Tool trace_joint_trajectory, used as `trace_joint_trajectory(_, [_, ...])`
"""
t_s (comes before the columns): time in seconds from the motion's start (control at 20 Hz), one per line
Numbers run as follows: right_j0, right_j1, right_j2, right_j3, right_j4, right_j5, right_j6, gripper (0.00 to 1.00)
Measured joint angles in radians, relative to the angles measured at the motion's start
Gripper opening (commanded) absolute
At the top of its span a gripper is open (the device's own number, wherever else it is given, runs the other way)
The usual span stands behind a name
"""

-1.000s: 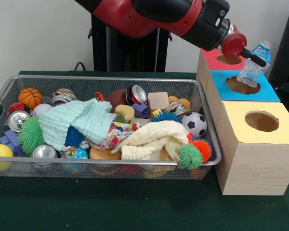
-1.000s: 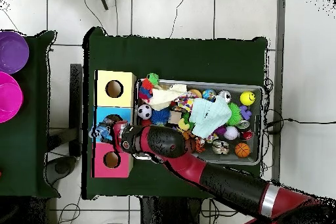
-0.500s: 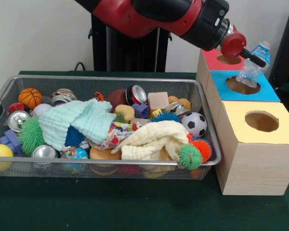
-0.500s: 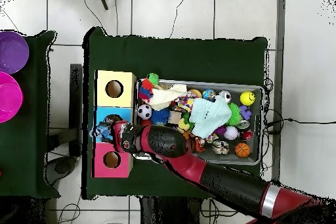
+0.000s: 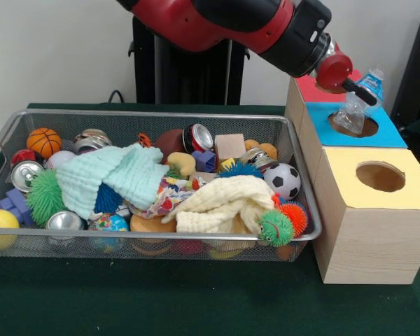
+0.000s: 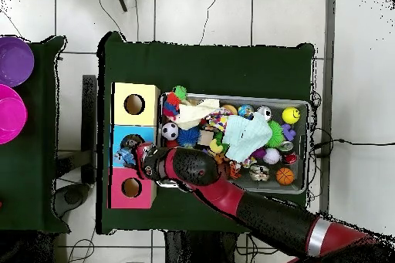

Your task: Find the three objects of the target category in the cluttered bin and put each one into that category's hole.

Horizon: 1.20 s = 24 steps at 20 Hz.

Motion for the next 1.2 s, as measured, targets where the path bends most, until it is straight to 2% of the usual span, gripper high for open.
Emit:
trace_joint_trajectory(0.85, [0.003, 0.013, -0.052, -0.051, -0.001, 0.000, 0.000, 1.00])
trace_joint_trajectory(1.2, [0.006, -0.003, -0.077, -0.073, -0.001, 0.019, 0.000, 1.00])
